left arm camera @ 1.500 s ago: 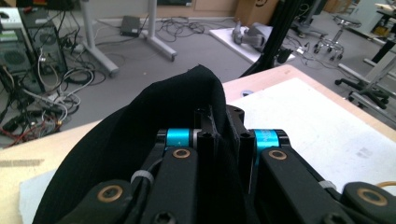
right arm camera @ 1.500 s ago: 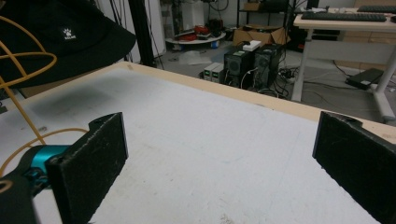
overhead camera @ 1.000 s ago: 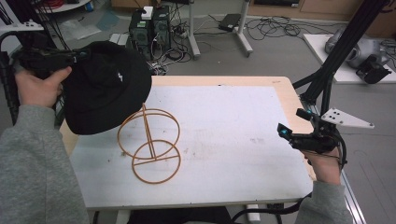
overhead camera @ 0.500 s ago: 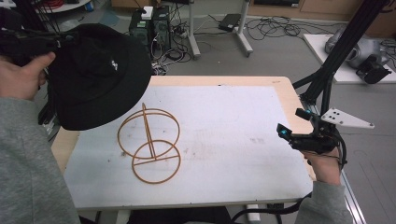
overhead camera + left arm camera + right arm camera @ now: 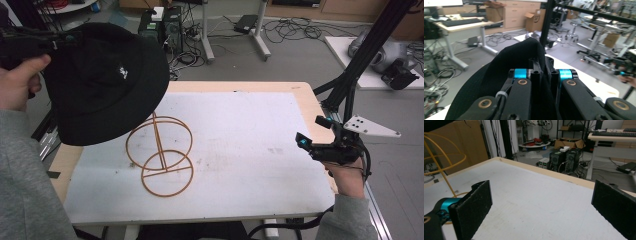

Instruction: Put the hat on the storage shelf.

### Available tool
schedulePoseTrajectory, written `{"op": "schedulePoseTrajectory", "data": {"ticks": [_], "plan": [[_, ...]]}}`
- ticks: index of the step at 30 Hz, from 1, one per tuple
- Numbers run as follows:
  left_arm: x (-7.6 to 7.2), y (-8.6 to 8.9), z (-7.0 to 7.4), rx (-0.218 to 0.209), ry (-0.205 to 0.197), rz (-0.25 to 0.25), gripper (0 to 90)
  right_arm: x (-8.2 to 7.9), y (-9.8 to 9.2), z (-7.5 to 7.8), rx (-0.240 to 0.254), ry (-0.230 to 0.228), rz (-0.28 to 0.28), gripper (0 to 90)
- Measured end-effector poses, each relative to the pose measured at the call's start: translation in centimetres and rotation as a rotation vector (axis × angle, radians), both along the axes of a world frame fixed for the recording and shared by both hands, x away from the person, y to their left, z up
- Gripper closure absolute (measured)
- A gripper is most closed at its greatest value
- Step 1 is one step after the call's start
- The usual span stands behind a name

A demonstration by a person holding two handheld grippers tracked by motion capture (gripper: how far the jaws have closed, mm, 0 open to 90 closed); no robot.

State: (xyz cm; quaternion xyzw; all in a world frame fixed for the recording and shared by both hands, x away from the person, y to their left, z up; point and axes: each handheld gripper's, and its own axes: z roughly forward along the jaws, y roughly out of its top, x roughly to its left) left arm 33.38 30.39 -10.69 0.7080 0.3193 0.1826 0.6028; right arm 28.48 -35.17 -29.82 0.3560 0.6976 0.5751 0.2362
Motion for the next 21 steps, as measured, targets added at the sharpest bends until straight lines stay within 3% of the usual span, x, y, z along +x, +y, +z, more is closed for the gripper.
{"op": "schedulePoseTrajectory", "data": {"ticks": [10, 17, 21], "plan": [[-1.7, -2.6, 0.3, 0.025, -0.019, -0.073, 85.7, -0.1, -0.2, 0.1, 0.015, -0.007, 0.004, 2.3], [-2.6, -4.5, -0.6, 0.056, -0.015, -0.113, 85.7, -0.2, 0.1, 0.3, 0.011, -0.013, 0.014, 2.3], [-3.2, -5.4, -1.2, 0.048, -0.014, -0.147, 85.7, -0.3, 0.2, 0.3, 0.014, -0.011, 0.018, 2.3]]}}
